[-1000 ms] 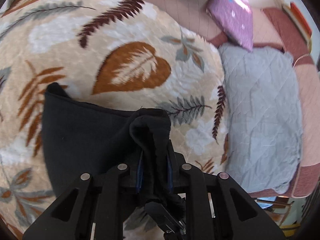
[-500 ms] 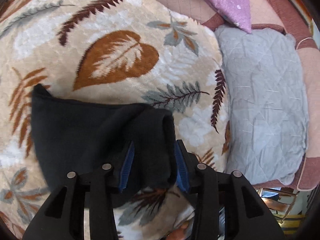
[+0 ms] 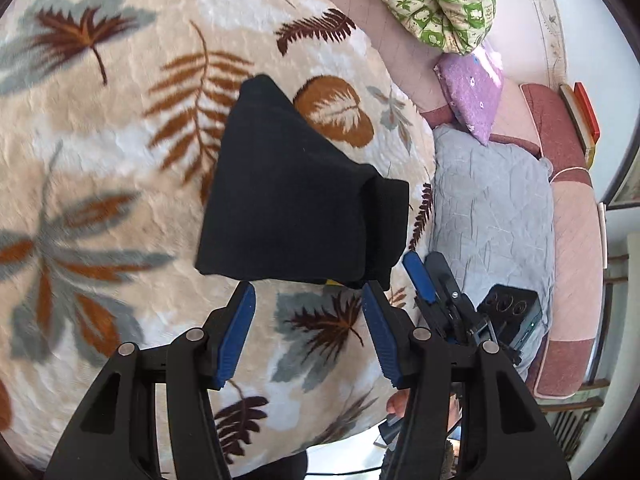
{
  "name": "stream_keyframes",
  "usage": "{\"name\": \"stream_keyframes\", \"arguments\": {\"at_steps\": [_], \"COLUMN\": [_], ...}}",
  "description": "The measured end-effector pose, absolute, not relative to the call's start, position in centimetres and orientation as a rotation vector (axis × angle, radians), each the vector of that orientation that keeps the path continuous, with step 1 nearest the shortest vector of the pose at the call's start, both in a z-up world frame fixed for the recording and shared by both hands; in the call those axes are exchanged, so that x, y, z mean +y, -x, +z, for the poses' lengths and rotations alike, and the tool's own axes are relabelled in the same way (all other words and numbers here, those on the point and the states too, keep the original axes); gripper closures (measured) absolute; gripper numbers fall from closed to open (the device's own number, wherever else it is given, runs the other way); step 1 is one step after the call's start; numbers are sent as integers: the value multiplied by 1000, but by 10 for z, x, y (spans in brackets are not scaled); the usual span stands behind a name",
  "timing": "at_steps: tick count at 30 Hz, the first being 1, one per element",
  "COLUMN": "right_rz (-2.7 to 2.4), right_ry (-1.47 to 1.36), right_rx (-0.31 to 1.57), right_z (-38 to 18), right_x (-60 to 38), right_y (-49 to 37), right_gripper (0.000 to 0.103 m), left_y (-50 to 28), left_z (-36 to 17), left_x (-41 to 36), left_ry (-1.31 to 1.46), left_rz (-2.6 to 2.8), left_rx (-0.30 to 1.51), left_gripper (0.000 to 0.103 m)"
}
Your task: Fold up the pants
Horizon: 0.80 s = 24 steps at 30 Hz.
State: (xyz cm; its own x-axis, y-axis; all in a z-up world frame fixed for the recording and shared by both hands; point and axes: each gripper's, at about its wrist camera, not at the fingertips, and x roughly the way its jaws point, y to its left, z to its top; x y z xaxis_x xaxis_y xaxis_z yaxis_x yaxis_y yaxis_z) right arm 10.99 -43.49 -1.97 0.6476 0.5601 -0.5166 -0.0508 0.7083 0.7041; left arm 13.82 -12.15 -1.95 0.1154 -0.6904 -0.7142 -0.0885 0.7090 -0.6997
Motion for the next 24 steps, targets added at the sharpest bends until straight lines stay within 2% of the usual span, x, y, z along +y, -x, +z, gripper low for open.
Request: {"name": "stream_keyframes", "arguments": {"at_steps": [5,11,13,14,15,17,21,24], "right_rz": [448,471,488,477,467,460,475,455], "right_ry": [-551,-457,-409,-370,-350,-398,-527,-572], "right_rx": [865,919,934,937,941,941,917,957], "right_z": [-22,-35,-38,-38,-38,-38,-32,-49], "right_x": [-413,-411,-408,-407,-407,-417,-441,-448], "right_y": [-125,-137,-141,-140,-141,-140,-129,-124], "right_gripper": [49,50,55,69,82,85,94,94], "left_y": [-138,-149,-153,-155,-157,-155,-148,-148], "left_z": [-44,-64,-70,-72,-72,-67,-66,-90], "left_x": [-134,-153,-157,-158,-160,-163,-170,-171], "left_ry": [896,941,934,929,925,896,796,832], "left_rz": [-462,-357,-317,-306,-312,-317,-320,-306], "left_rx": [1440,1464,1496,1511,1526,1522,1503,1562], "left_gripper": [49,49,54,70,81,85,85,84]}}
